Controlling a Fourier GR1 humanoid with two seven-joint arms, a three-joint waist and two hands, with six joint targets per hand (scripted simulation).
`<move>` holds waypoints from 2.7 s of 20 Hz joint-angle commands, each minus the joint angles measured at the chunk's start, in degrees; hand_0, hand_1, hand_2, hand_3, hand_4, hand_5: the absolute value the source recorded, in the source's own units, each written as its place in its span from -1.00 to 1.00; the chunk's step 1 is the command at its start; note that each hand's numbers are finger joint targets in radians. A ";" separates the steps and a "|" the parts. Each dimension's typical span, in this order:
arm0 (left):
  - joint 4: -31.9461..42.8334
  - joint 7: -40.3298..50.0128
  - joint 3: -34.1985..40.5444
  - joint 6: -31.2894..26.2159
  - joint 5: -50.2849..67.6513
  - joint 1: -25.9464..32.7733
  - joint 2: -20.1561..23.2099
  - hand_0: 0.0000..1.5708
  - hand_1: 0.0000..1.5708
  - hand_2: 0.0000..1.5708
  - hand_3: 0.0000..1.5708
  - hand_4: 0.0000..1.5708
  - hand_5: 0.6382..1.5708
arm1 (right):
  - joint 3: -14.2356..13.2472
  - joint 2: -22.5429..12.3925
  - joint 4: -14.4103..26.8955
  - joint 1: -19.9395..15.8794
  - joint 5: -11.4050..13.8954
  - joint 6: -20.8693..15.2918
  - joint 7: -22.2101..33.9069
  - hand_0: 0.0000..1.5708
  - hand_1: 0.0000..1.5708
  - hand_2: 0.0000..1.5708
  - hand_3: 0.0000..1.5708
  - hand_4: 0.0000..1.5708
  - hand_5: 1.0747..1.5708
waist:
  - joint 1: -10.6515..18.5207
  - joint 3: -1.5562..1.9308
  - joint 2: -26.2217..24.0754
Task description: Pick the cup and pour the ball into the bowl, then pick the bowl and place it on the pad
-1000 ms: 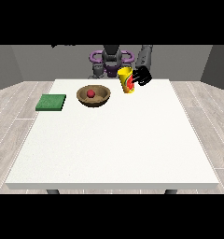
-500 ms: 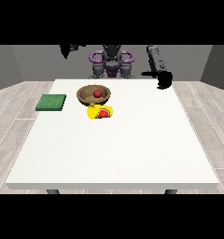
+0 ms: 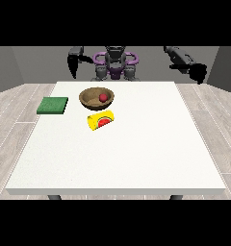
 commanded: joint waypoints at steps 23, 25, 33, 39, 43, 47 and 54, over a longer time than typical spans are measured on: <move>-7.25 19.88 1.84 -4.66 6.13 -14.84 17.10 -1.00 -1.00 -1.00 -1.00 -1.00 0.93 | -13.42 -2.60 52.80 -17.59 -7.35 8.60 -25.70 -1.00 -1.00 -1.00 -1.00 -0.49 1.00 | 1.69 0.09 5.12; -6.30 20.79 1.56 -4.36 5.94 -15.19 17.52 -1.00 -1.00 -1.00 -1.00 -1.00 0.92 | -11.65 -1.68 53.83 -17.81 -5.80 7.46 -24.69 -1.00 -1.00 -1.00 -1.00 -0.52 1.00 | 0.28 0.06 3.92; -10.87 23.89 1.17 -4.02 7.71 -15.23 17.49 -1.00 -1.00 -1.00 -1.00 -1.00 0.91 | -14.91 -3.85 60.78 -16.62 -7.29 10.52 -31.65 -1.00 -1.00 -1.00 -1.00 -0.63 0.98 | 3.63 0.12 4.88; -9.24 24.13 0.17 -5.06 7.96 -17.73 17.19 -1.00 -1.00 -1.00 -1.00 -1.00 0.93 | -11.54 1.81 57.76 -20.48 -4.42 1.65 -27.45 -1.00 -1.00 -1.00 -1.00 -0.45 0.99 | 5.50 0.05 4.88; -8.21 25.98 0.47 -3.66 7.99 -21.25 18.85 -1.00 -1.00 -1.00 -1.00 -1.00 0.93 | -9.26 3.06 57.65 -21.72 -3.31 -3.22 -25.15 -1.00 -1.00 -1.00 -1.00 -0.46 1.00 | 5.65 0.06 5.01; -8.48 25.89 0.07 -5.54 8.46 -21.37 19.09 -1.00 -1.00 -1.00 -1.00 -1.00 0.92 | -9.46 3.07 58.64 -18.91 -2.89 -7.75 -22.76 0.68 0.68 0.54 -1.00 -0.39 0.80 | 6.33 0.03 6.35; -4.60 23.80 1.11 -5.27 7.91 -18.82 18.86 -1.00 -1.00 -1.00 -1.00 -1.00 0.95 | -2.49 -1.21 54.78 -16.03 8.21 -14.69 -15.76 1.00 1.00 1.00 1.00 0.49 0.54 | 4.13 -0.13 2.25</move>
